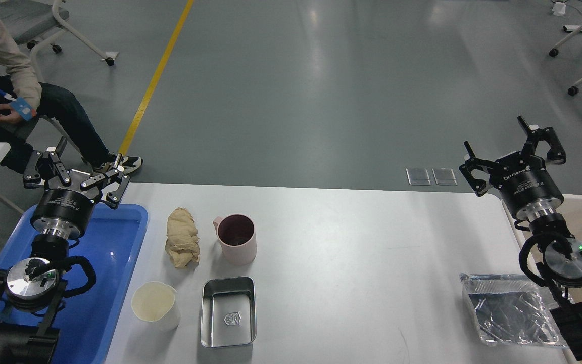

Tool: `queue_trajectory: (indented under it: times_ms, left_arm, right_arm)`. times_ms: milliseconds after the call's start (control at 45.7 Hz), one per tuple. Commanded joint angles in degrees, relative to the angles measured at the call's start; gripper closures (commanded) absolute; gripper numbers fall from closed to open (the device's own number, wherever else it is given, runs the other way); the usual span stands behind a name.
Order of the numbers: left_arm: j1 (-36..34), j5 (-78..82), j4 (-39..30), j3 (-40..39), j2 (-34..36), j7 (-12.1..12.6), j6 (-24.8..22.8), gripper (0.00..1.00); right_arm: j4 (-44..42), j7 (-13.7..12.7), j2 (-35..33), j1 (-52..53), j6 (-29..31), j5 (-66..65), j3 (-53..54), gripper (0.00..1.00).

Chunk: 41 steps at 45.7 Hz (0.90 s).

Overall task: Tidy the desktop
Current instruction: 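Raise the left gripper and move it back over the blue tray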

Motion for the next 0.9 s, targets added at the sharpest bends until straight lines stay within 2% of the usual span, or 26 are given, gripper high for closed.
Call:
queue_trajectory:
  times_ms: [0, 328, 481, 678, 765, 787, 875]
  left_arm:
    - [0.0, 0.1, -0.2, 0.0, 0.1, -0.1, 0.0, 0.03]
    - [0.0, 0.0, -0.8, 0.4, -0.2, -0.4, 0.4, 0.03]
    - [0.0, 0.0, -1.1, 1.1, -0.6, -0.5, 3.4, 0.03]
    - [1.1, 0.1, -2.2, -0.4, -0.6, -1.1, 3.2, 0.04]
    - [2.2, 0.8, -2.7, -0.8, 0.0, -3.1, 2.7, 0.04]
    - [2.5, 2.5, -2.1, -0.4, 0.9, -5.7, 2.6, 0.04]
    - [3.2, 7.4, -2.4, -0.7, 0.8, -8.3, 2.5, 0.03]
  right_arm:
    - [-0.1, 0.0, 0.1, 0.0, 0.1, 0.0, 0.0, 0.0]
    - [-0.4, 0.1, 0.0, 0.0, 0.0, -0.1, 0.6, 0.0]
    - [-0.2, 0.1, 0.0, 0.0, 0.2, -0.1, 0.8, 0.0]
    - [-0.1, 0.1, -0.1, 0.0, 0.2, -0.1, 0.8, 0.0]
    - [0.0, 0.1, -0.2, -0.1, 0.2, -0.1, 0.9, 0.0]
    - [0.4, 0.1, -0.2, -0.3, 0.2, -0.1, 1.0, 0.0]
    - [1.0, 0.1, -0.3, -0.4, 0.1, -0.1, 1.2, 0.0]
